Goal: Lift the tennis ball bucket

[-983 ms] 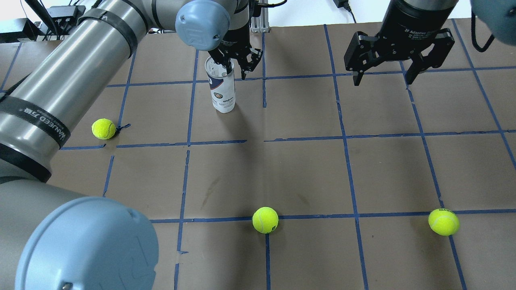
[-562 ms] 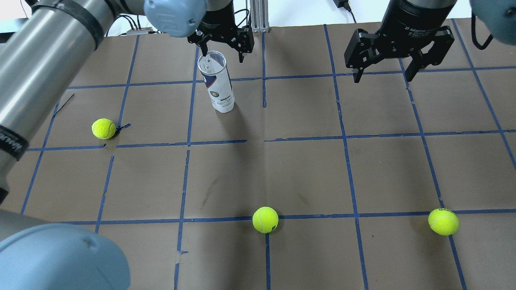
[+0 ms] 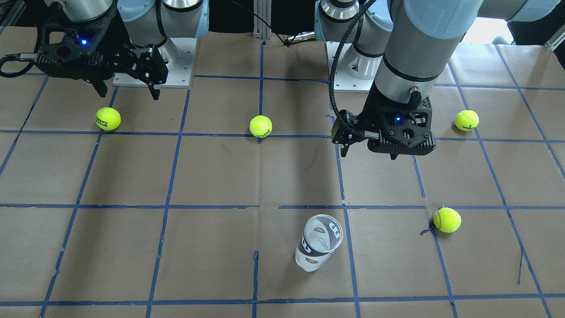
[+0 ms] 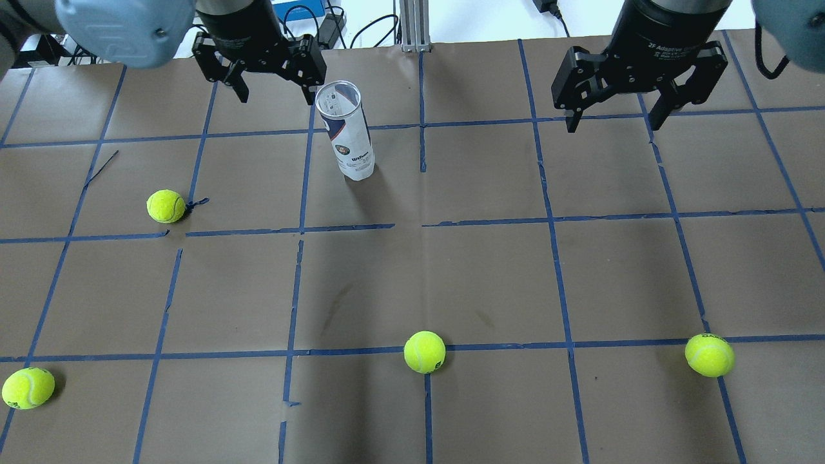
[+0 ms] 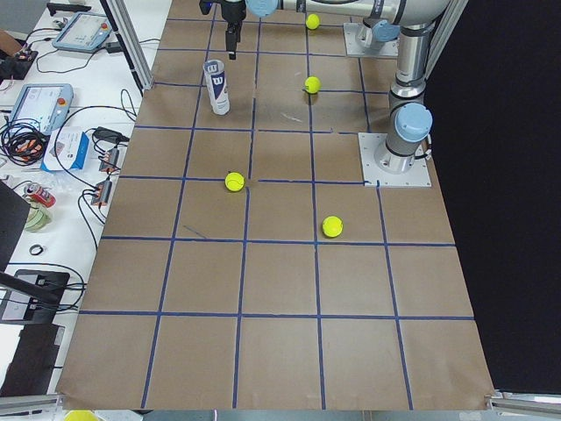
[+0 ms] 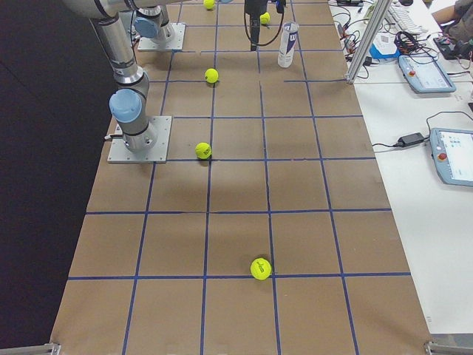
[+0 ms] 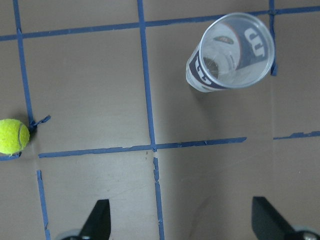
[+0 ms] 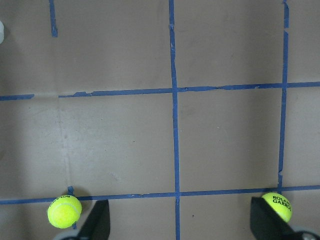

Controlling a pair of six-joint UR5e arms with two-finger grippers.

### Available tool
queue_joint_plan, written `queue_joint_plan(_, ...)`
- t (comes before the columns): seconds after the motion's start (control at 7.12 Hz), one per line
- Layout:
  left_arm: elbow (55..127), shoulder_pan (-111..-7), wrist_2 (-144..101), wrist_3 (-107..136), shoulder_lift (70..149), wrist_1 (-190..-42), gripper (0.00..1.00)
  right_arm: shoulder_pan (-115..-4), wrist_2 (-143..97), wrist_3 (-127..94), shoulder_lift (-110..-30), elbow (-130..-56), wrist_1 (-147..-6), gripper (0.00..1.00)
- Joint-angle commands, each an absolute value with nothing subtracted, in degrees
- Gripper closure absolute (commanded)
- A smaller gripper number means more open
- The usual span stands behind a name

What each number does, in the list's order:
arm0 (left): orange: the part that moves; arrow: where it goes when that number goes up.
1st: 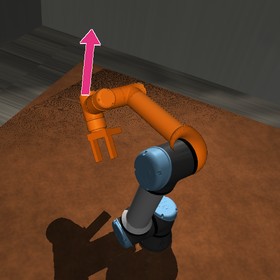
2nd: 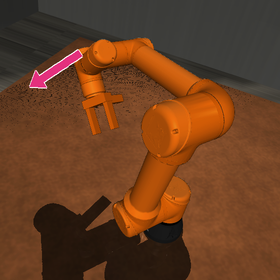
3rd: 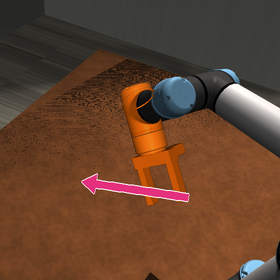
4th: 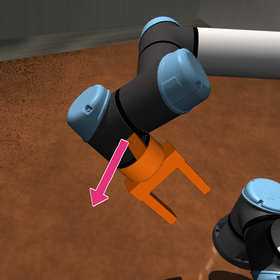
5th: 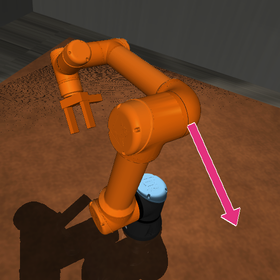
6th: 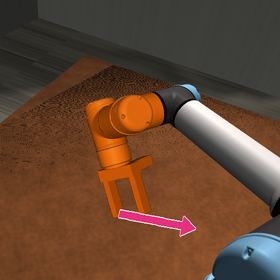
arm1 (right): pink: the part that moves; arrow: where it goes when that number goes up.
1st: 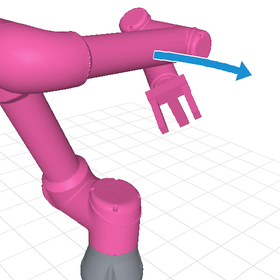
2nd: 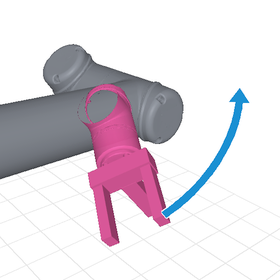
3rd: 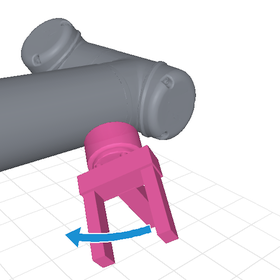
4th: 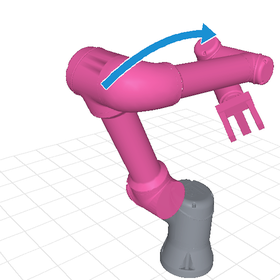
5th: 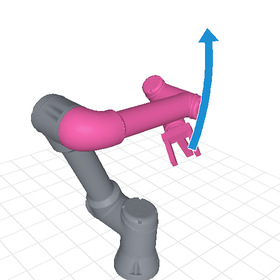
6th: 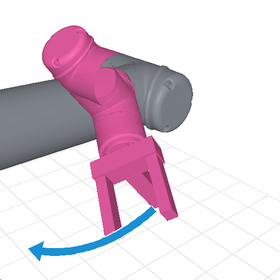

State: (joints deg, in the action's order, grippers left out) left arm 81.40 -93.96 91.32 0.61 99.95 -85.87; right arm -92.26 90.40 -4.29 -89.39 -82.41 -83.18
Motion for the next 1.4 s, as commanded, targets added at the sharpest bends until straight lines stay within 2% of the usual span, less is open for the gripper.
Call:
queue_joint_plan(0.0,85.3,-92.5,91.3,0.1,95.0,-86.2,0.0,-92.2,89.3,-4.3,-89.3,-82.5,-86.5,0.0)
queue_joint_plan(0.14,85.8,-90.8,91.5,-0.4,92.1,-90.1,0.0,-92.2,88.8,-4.1,-89.4,-82.9,-86.7,0.0)
queue_joint_plan(0.42,83.7,-89.8,91.1,0.3,91.3,-97.2,0.0,-92.2,88.9,-4.0,-89.4,-83.7,-86.9,0.0)
queue_joint_plan(1.26,84.7,-90.1,88.2,2.4,91.3,-93.3,0.02,-92.2,88.9,-3.5,-89.5,-83.9,-86.4,0.0)
